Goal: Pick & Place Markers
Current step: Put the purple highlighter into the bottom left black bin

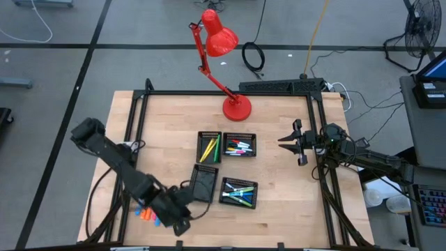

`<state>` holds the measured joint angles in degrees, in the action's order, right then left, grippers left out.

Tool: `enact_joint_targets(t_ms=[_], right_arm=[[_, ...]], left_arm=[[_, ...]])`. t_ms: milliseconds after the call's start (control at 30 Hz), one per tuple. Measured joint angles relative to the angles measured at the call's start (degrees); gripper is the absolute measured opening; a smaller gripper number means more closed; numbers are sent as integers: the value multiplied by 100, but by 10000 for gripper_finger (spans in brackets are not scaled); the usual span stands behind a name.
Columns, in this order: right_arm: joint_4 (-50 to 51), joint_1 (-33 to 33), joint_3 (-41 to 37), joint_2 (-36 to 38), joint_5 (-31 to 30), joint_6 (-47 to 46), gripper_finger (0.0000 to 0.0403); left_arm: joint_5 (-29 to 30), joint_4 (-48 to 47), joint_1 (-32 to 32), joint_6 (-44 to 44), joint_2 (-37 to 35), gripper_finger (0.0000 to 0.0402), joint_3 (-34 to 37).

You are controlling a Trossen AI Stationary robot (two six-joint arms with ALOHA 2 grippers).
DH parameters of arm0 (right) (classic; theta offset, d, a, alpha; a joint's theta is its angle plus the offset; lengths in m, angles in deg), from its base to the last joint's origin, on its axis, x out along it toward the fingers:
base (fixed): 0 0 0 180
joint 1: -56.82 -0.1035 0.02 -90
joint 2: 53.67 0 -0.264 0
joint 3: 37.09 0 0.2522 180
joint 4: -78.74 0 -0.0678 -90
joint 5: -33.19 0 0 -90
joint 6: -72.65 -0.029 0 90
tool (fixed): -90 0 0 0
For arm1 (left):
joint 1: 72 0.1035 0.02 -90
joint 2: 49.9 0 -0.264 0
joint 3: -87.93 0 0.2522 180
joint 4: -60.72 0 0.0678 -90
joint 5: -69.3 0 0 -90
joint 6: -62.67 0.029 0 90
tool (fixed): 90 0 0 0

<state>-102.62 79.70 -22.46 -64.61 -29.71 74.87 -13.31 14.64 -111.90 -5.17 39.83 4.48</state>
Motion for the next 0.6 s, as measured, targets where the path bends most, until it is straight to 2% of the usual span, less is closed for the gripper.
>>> enact_joint_targets(t_ms=[100, 200, 300, 467, 600], right_arm=[[-1, 1, 0, 0, -1, 0, 77], [-1, 2, 0, 0, -1, 0, 77], [0, 0, 0, 2, 0, 0, 77], [0, 1, 0, 1, 0, 0, 77], [0, 2, 0, 2, 0, 0, 77]], left_arm=[[140, -896, -146, -907, 371, 92, -452], [215, -1627, -265, -1807, 634, 92, -543], [38, -1910, -301, -2911, 875, 78, -540], [-666, -2089, -338, -4344, 1242, 9, -540], [-747, -2072, -406, -4715, 1426, 24, -542]])
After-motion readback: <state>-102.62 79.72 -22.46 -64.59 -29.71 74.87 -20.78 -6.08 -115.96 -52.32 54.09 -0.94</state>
